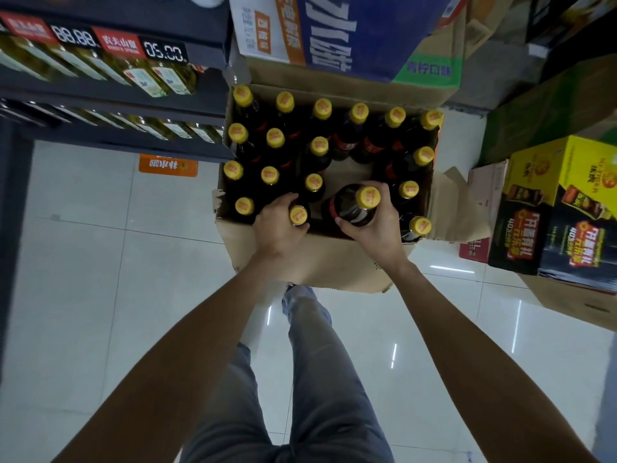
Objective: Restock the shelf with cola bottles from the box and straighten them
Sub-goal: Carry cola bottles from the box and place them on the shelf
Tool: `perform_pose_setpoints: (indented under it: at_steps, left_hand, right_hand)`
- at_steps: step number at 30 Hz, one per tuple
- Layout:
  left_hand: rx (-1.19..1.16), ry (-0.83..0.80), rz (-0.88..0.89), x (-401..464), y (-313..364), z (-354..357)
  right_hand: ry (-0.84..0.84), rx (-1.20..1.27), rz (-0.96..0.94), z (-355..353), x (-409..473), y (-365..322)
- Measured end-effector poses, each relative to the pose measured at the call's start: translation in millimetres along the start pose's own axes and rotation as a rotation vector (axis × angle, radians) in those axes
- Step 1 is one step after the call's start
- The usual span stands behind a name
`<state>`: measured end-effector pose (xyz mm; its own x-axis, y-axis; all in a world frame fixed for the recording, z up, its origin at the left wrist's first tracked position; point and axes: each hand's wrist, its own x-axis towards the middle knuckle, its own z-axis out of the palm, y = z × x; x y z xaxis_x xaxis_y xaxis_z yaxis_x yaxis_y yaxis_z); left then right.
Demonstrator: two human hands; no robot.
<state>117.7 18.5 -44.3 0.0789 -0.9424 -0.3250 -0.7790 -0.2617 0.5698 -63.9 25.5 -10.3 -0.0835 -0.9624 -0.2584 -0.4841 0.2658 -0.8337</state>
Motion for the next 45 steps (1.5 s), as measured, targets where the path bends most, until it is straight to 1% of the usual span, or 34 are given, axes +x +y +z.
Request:
perform_pose_setpoints:
  at_steps: [2,4,6,7,10,13,17,19,22,25,27,30,33,35,39,42,45]
  left_hand:
    - [-0.013,0.067,0.076,-12.5,5.9,-18.5]
    - [-0.068,0.151,0.134,-28.0,13.0,-45.1]
    - [-0.157,0.233,0.154,-45.8,22.1,-79.2]
    - [-0.238,0.259,0.153,-55.1,27.1,-98.4]
    - [-0.535,0.285,0.168,-81.3,42.5,-157.9]
    - [-0.823,0.29,0.142,-104.1,50.8,-202.1]
    - [-0.938,0.388,0.207,-138.0,34.2,-242.0]
    - [-0.938,0.456,0.229,-157.5,16.9,-259.9]
    - [-0.922,0.584,0.2,-193.5,-19.1,-283.0]
    - [-0.884,0.75,0.125,-245.1,-69.3,-301.3]
    - [-0.9,0.888,0.052,-287.0,-106.5,-313.3]
    - [-0.945,1.097,-0.047,-356.6,-161.2,-332.6]
    - [-0.975,1.229,-0.137,-430.3,-217.9,-347.4]
    - [-0.927,1.294,-0.179,-478.1,-252.6,-359.8]
    - [-0.841,1.502,-0.322,-569.8,-321.9,-393.3]
    - [-0.742,1.583,-0.457,-629.8,-375.4,-414.7]
    - [-0.654,1.645,-0.591,-680.5,-433.6,-433.9]
  right_hand:
    - [0.029,0.015,-0.044,-5.4,-6.4,-14.5]
    - [0.056,0.061,-0.049,-12.6,-13.7,-32.0]
    - [0.042,0.137,-0.033,-23.9,-22.4,-55.6]
    - [0.017,0.172,-0.035,-31.0,-26.1,-68.7]
    - [-0.128,0.211,-0.069,-52.7,-33.6,-109.6]
    - [-0.289,0.223,-0.098,-57.2,-41.3,-150.7]
    - [-0.468,0.182,-0.196,-26.6,-59.8,-204.3]
    - [-0.538,0.159,-0.247,-0.7,-73.9,-229.2]
    - [-0.656,0.165,-0.304,48.3,-100.4,-261.5]
    - [-0.752,0.144,-0.365,108.9,-134.7,-290.0]
    - [-0.815,0.123,-0.405,152.9,-166.5,-307.3]
    - [-0.927,0.123,-0.425,222.2,-227.4,-331.2]
    - [-1.001,0.134,-0.452,291.6,-298.9,-353.2]
    - [-1.074,0.112,-0.511,333.6,-346.3,-365.8]
    - [-1.269,0.037,-0.626,417.5,-443.7,-395.0]
    - [-1.391,-0.003,-0.717,477.4,-515.4,-420.2]
    - [-1.472,0.009,-0.8,539.6,-579.7,-443.0]
